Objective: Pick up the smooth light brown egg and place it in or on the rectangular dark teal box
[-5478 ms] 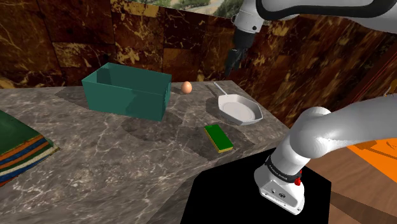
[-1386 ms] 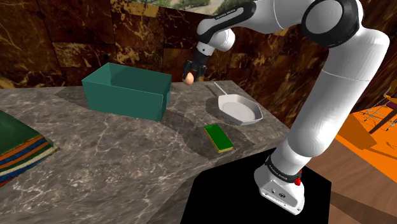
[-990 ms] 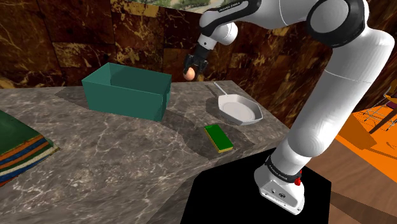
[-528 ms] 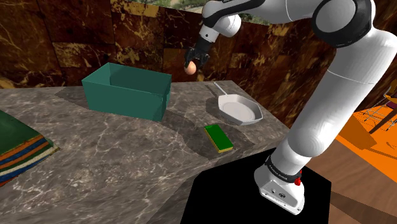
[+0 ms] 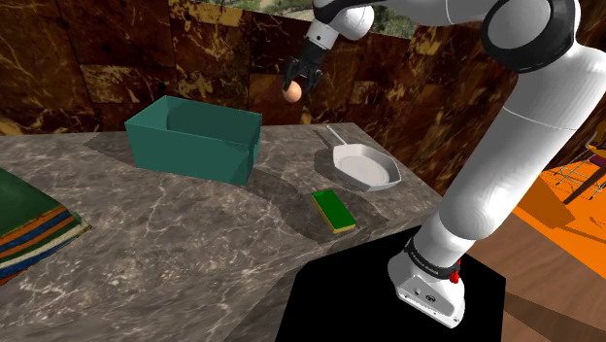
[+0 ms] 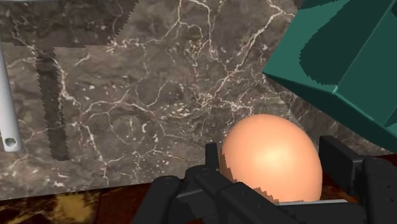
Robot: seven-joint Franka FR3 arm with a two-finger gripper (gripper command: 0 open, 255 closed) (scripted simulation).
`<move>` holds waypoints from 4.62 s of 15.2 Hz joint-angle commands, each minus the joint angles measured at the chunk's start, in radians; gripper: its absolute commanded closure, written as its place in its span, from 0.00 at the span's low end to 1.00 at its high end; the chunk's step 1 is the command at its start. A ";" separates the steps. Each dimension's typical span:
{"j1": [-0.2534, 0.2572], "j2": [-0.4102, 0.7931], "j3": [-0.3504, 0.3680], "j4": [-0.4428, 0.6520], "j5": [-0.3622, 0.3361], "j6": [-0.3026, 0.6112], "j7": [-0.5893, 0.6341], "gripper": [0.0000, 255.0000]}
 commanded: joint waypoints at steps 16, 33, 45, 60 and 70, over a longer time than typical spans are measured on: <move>0.094 0.038 0.081 0.148 -0.042 -0.055 0.213 1.00; 0.294 0.297 0.191 0.468 -0.146 -0.041 0.551 1.00; 0.294 0.307 0.194 0.319 -0.133 0.115 0.520 1.00; 0.286 0.277 0.191 0.339 -0.133 0.064 0.520 0.00; 0.279 0.253 0.189 0.362 -0.132 0.017 0.521 0.00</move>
